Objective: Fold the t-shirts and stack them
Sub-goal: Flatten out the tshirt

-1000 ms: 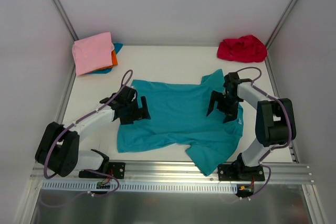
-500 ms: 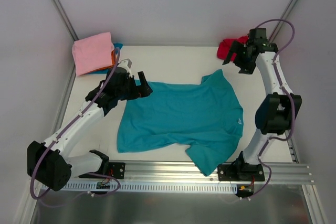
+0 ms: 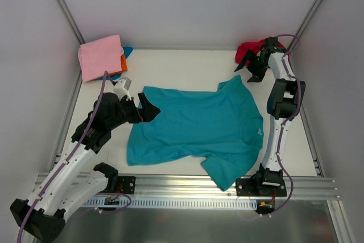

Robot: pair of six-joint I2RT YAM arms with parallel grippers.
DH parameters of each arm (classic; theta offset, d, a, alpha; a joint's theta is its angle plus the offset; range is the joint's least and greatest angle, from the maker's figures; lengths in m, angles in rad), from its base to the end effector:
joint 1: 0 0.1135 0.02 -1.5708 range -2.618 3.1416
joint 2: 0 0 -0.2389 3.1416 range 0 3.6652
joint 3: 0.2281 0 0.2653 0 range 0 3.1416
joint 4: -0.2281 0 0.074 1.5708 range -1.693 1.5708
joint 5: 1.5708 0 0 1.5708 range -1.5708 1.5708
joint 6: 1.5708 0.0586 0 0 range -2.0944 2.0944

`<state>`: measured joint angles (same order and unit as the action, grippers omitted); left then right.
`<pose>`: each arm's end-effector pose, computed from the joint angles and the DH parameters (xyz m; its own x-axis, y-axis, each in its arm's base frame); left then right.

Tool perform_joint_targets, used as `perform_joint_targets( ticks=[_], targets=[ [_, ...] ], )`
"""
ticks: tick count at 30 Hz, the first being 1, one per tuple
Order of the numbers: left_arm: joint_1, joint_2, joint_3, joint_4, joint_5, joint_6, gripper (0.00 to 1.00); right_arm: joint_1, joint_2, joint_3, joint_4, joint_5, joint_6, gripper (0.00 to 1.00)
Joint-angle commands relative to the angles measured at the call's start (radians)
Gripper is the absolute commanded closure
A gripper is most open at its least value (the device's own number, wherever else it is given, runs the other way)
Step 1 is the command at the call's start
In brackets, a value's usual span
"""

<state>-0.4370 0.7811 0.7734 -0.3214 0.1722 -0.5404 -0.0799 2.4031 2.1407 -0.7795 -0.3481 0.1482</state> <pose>0.2077 -0.1081 0.2971 -0.5412 -0.3066 -0.7830 0.3329 0.7770 -0.5344 0.5269 -0.0221 0.1538 -0.8654 0.2086 -0.4556 0.0316 0.9302 0.3658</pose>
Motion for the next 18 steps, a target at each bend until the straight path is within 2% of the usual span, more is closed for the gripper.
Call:
perform_joint_targets(
  ticks=[1, 10, 18],
  targets=[
    [0.006, -0.028, -0.026, -0.013, 0.027, 0.013, 0.01, 0.0, 0.013, 0.045, 0.029, -0.081, 0.019, 0.02],
    [0.007, -0.017, -0.029, -0.016, 0.038, 0.005, 0.01, -0.017, 0.004, -0.025, 0.062, -0.106, 0.011, 0.05],
    [0.006, -0.006, -0.01, -0.022, 0.032, 0.014, 0.01, -0.018, 0.031, -0.024, 0.074, -0.134, 0.03, 0.09]
  ],
)
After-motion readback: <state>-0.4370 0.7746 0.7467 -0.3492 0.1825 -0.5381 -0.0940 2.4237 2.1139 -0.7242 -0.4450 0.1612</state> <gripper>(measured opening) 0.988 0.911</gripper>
